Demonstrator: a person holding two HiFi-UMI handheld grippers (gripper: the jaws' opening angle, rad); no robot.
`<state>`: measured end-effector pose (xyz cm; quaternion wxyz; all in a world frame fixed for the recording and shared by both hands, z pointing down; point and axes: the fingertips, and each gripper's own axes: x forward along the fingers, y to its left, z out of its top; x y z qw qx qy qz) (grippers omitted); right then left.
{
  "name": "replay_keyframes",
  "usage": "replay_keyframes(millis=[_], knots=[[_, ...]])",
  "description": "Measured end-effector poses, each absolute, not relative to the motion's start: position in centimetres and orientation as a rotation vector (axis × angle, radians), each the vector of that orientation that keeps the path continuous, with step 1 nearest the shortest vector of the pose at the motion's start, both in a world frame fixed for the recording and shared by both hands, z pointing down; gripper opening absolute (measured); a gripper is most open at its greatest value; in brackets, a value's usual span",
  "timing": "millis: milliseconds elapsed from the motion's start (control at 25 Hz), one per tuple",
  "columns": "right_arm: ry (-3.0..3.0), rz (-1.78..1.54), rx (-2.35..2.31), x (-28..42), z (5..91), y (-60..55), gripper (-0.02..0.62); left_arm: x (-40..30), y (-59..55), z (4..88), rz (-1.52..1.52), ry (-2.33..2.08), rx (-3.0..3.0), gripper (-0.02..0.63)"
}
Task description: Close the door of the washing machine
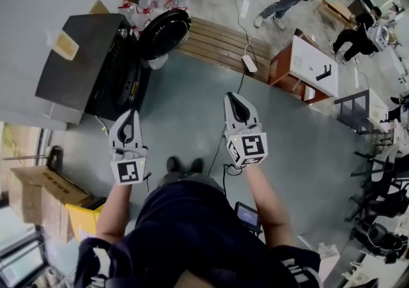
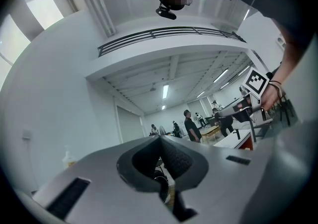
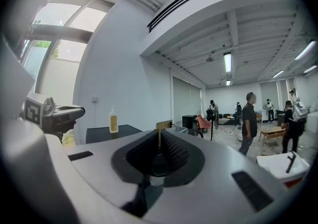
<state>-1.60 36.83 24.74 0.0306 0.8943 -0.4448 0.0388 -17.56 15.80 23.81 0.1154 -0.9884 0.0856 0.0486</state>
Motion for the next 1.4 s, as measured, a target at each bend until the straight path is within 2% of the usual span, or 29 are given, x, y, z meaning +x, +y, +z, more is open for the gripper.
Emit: replay_keyframes(millis=[400, 600, 760, 1120, 1400], knots=[[-1.423, 0.114, 2.743, -1.4, 24.7, 36.9, 0.069, -17.4, 16.3, 24.0, 0.124, 0.254, -2.891, 0.023], [-1.499, 0.132, 2.698, -1.2, 24.5, 36.7, 0.209, -17.0, 16.5, 23.7, 0.121, 0.255, -2.89, 0.023], [-1.532, 0.132, 2.663, -1.3, 24.8, 36.1, 0.256, -17.0, 16.5, 23.9, 0.13, 0.251, -2.882, 0.023], [-1.575, 0.128, 2.619, -0.6, 25.1, 36.4, 0.323, -16.6, 17.0, 24.4, 0.101, 0.262, -2.875, 0.023], [-1.588, 0.124, 2.601, 1.1, 25.4, 37.7, 0.331, -15.9, 18.1, 24.4, 0.099, 0.276, -2.867, 0.023]])
